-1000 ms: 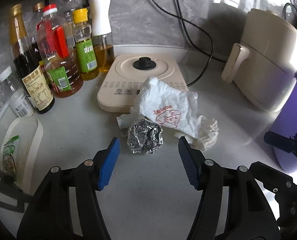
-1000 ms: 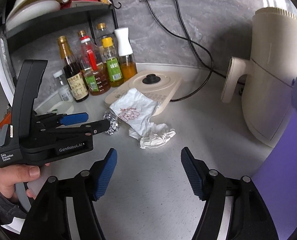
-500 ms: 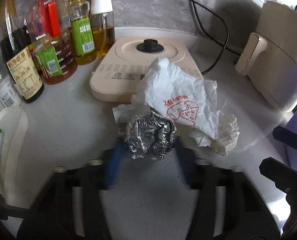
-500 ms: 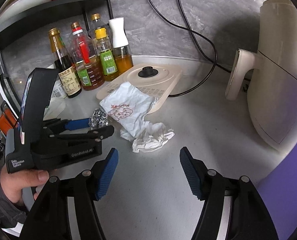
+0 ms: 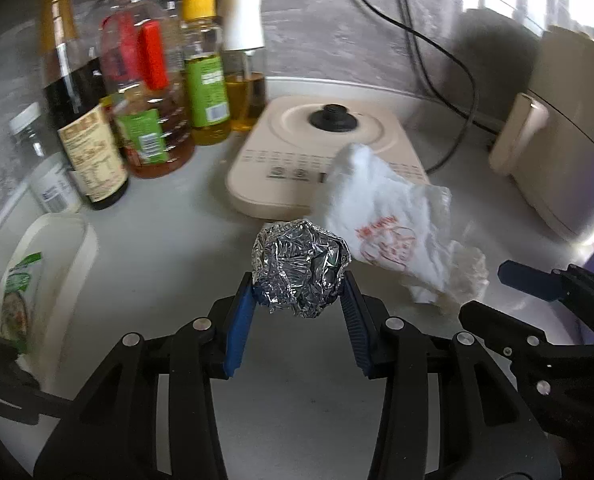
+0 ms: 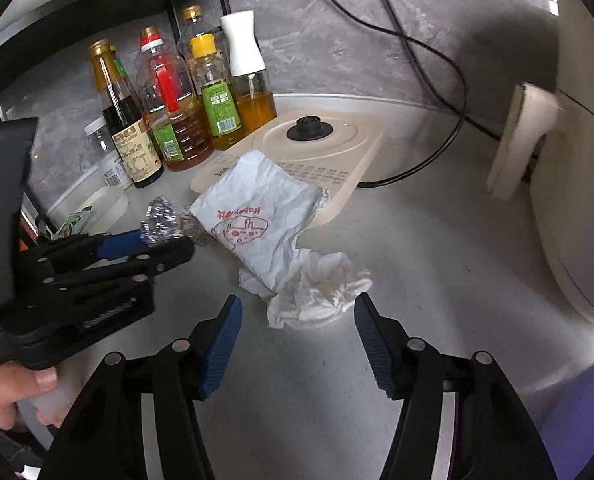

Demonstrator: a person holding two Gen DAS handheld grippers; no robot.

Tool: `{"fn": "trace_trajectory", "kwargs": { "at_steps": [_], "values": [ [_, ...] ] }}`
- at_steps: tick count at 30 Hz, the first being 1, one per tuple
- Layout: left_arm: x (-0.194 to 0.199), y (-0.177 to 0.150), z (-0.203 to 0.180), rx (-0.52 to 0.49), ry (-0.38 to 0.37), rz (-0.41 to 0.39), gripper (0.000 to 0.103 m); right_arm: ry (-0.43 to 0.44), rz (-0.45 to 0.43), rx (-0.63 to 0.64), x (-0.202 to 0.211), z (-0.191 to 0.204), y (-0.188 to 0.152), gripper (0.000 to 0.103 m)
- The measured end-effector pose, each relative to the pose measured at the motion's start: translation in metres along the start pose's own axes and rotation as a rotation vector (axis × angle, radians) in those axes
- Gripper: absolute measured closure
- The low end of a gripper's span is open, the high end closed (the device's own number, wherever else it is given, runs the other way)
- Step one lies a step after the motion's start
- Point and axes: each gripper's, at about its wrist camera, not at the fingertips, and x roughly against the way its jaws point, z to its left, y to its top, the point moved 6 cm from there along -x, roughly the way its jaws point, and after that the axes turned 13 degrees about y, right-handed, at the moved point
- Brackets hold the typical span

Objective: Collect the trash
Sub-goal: 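Grasp the foil ball with the left tool while the right grasps the white tissue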

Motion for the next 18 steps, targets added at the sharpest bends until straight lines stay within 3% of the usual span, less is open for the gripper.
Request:
{"fn": "trace_trajectory", "kwargs": {
  "at_steps": [4, 12, 13, 16, 18],
  "values": [
    [-0.004, 0.002, 0.012, 0.026, 0.045, 0.01, 0.06, 0.005, 0.022, 0.002, -0.012, 0.0, 0.003, 0.051],
    [-0.009, 0.004, 0.016, 0.045, 0.069, 0.017, 0.06, 0.013, 0.029, 0.047, -0.022, 0.011, 0.012, 0.051],
    [-0.009, 0.004, 0.017, 0.046, 0.07, 0.02, 0.06, 0.012, 0.034, 0.047, -0.024, 0.01, 0.011, 0.056],
    [-0.01, 0.004, 0.017, 0.05, 0.071, 0.02, 0.06, 0.004, 0.07, 0.045, -0.031, 0.008, 0.008, 0.084],
    [-0.011, 0.004, 0.016, 0.053, 0.07, 0.024, 0.06, -0.001, 0.07, 0.047, -0.03, 0.007, 0.007, 0.09]
  ]
}}
